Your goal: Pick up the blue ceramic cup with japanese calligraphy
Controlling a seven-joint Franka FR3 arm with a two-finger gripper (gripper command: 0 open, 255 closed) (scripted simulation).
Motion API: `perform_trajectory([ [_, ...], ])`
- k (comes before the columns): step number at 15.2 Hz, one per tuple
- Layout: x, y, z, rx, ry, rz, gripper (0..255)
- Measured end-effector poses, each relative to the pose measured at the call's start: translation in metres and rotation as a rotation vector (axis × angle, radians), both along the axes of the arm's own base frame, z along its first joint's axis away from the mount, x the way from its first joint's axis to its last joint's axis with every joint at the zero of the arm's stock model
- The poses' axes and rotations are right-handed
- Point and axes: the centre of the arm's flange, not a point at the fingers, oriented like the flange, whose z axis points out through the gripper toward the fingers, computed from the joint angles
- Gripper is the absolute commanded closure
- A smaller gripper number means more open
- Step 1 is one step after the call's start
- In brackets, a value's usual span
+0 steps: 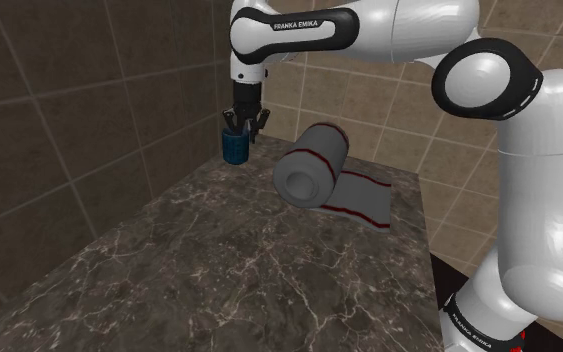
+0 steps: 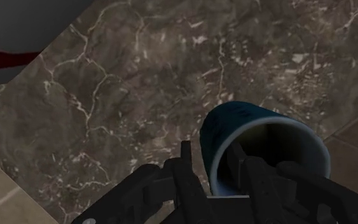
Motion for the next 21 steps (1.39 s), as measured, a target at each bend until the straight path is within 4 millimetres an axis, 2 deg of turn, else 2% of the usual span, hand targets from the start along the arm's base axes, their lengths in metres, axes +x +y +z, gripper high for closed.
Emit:
perform_trajectory([
  [9, 0.000, 0.000, 0.002, 0.000, 0.000, 0.000, 255],
  [21, 0.000, 0.001, 0.063, 0.000, 0.000, 0.000, 255],
])
